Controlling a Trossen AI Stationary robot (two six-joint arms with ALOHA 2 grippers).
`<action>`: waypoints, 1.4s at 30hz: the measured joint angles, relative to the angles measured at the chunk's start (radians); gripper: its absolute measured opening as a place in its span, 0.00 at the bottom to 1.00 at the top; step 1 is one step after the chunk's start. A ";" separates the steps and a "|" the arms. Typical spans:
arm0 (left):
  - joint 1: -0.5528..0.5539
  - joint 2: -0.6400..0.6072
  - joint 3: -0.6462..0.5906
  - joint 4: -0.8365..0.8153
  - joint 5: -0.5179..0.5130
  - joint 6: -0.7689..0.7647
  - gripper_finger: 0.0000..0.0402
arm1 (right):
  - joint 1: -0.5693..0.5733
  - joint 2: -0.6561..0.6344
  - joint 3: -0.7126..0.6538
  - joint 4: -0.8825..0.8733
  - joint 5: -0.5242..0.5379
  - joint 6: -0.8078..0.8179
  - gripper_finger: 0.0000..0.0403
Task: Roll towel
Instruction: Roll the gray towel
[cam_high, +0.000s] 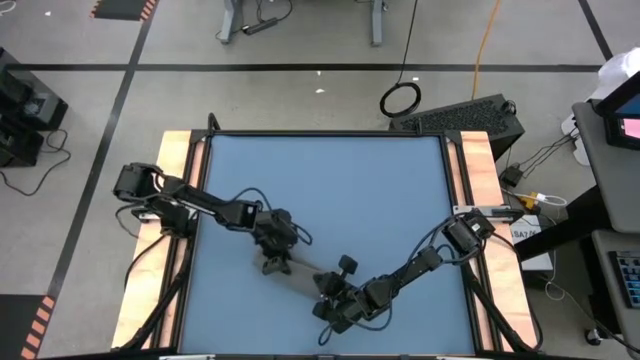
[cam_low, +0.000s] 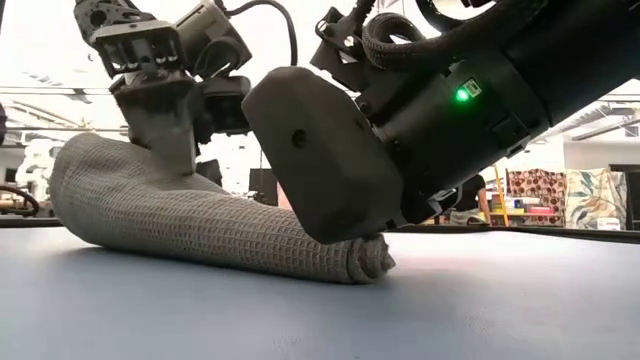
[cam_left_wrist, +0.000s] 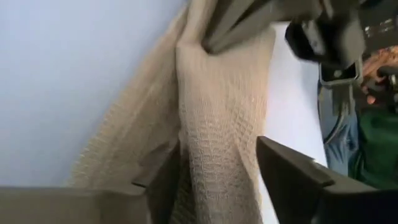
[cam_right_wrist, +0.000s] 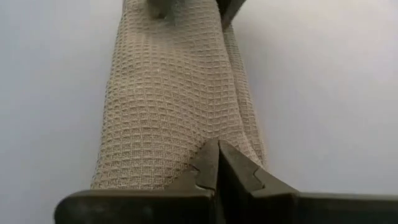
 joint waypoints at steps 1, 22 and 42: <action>0.009 -0.012 0.000 -0.004 0.000 0.002 0.55 | 0.001 0.000 -0.001 0.001 0.000 -0.003 0.00; -0.455 -0.367 -0.180 0.227 -0.604 0.335 0.39 | 0.002 0.002 -0.003 0.029 -0.014 -0.087 0.00; -0.143 -0.364 -0.423 0.259 -0.706 0.233 0.02 | 0.004 0.002 -0.003 0.036 -0.038 -0.118 0.00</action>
